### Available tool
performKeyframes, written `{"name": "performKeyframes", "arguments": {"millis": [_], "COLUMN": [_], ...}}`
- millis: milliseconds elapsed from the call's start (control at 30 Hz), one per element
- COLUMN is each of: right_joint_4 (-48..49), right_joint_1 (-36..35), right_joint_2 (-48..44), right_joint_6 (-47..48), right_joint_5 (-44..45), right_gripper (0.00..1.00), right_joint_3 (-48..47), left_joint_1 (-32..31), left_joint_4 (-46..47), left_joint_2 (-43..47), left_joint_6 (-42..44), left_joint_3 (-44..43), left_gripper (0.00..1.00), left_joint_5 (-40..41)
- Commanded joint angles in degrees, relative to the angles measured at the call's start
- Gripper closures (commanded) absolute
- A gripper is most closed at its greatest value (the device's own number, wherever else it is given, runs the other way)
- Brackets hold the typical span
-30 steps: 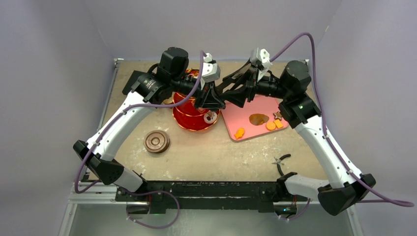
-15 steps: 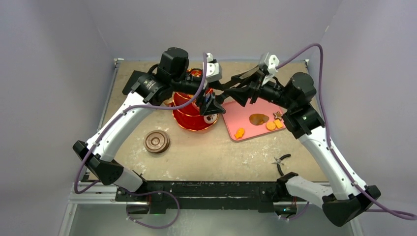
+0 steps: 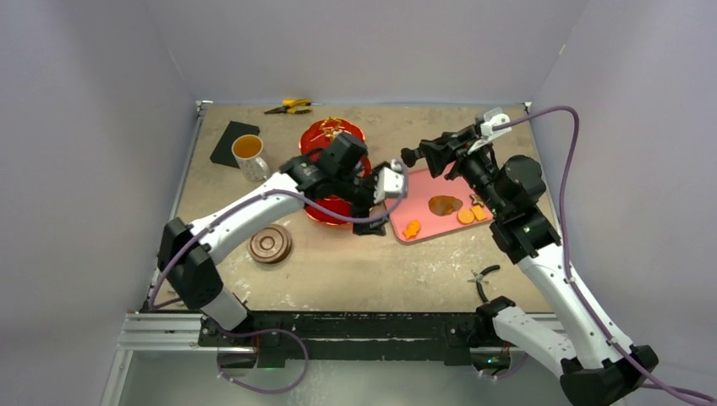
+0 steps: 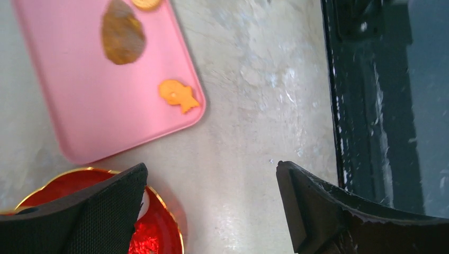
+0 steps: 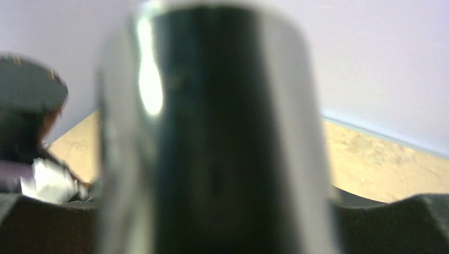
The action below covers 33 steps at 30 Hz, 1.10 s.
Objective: Serve the afternoon tea
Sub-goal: Adjust the tray at the center of the board.
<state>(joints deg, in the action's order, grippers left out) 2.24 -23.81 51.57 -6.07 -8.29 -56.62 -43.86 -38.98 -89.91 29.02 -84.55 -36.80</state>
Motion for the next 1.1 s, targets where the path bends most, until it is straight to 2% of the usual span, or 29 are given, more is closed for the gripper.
{"name": "performKeyframes", "arguments": {"millis": [0,167,267,400,567,767,933,1067], "right_joint_4": [3.74,4.06,3.41,2.02,1.25,0.49,0.35,0.40], "right_joint_1": [0.56,1.90,2.56,3.79,6.48,7.70,7.95,8.07], "right_joint_2": [-2.14,-2.59,-3.08,-4.57,-5.73,-5.85,-5.96,-5.71], "right_joint_6": [-3.12,-4.81,-4.77,-4.60,-5.28,-5.38,-5.40,-5.45], "right_joint_5": [11.39,13.89,15.32,17.20,16.24,15.68,15.30,15.51], "right_gripper": [0.39,0.39,0.39,0.37,0.37,0.37,0.37,0.37], "right_joint_3": [2.28,3.34,3.16,3.38,3.56,2.87,2.70,2.55], "left_joint_1": [-3.99,-4.78,-4.93,-6.13,-7.83,-8.79,-8.28,-8.21], "left_joint_4": [1.18,-4.20,-2.62,5.66,13.17,15.70,15.30,13.34], "left_joint_2": [-4.56,-14.68,-18.77,-20.42,-25.19,-30.58,-33.66,-34.64], "left_joint_6": [12.68,27.29,32.33,37.10,37.01,39.67,39.50,39.56], "left_joint_3": [2.30,-2.93,-4.08,0.27,-0.35,-1.85,-3.23,-3.87], "left_gripper": [0.09,0.12,0.16,0.19,0.22,0.26,0.40,0.56], "left_joint_5": [4.17,10.20,12.90,18.00,23.33,28.92,31.34,31.34]}}
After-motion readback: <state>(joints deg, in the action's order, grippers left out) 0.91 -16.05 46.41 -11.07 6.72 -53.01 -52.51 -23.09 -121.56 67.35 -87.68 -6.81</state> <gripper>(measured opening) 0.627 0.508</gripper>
